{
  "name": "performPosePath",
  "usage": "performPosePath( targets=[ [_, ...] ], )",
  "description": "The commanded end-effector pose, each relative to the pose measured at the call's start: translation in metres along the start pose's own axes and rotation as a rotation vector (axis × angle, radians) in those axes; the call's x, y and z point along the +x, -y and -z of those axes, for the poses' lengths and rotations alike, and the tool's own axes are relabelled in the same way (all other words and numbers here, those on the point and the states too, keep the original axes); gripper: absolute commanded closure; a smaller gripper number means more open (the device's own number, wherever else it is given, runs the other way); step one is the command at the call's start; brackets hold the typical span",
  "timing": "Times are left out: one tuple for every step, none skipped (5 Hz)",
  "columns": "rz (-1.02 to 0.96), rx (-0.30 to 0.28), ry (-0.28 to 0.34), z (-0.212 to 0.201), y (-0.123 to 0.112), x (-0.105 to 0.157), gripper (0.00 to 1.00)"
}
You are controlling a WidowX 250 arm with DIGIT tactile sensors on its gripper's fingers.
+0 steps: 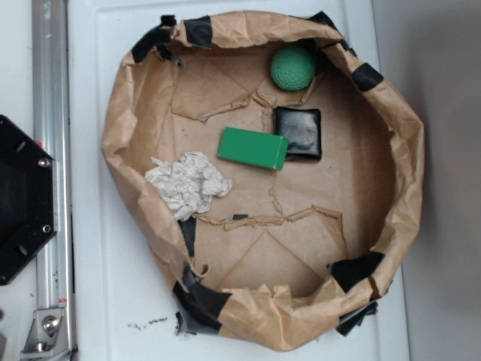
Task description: Grab the green block.
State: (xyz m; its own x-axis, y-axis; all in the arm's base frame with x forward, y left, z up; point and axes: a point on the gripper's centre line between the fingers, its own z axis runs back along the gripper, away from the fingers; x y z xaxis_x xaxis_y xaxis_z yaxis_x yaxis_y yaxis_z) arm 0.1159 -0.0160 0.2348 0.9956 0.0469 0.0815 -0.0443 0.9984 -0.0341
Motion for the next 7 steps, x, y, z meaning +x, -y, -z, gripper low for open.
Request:
performPosePath(
  targets=[
    [0.0, 0.0, 0.0, 0.0, 0.0, 0.0, 0.0],
    [-0.013, 0.057, 0.123, 0.024, -0.016, 0.033, 0.0],
    [-0.025, 0.034, 0.176, 0.049, -0.024, 0.07, 0.0],
    [-0.024, 0.038, 0.166, 0.072, -0.027, 0.101, 0.0],
    [-0.031, 0.046, 0.11, 0.107, -0.029, 0.12, 0.0],
    [0.001, 0.067, 0.068, 0.151, -0.035, 0.128, 0.0],
    [0.092, 0.069, 0.065, 0.187, -0.034, 0.131, 0.0]
  ],
)
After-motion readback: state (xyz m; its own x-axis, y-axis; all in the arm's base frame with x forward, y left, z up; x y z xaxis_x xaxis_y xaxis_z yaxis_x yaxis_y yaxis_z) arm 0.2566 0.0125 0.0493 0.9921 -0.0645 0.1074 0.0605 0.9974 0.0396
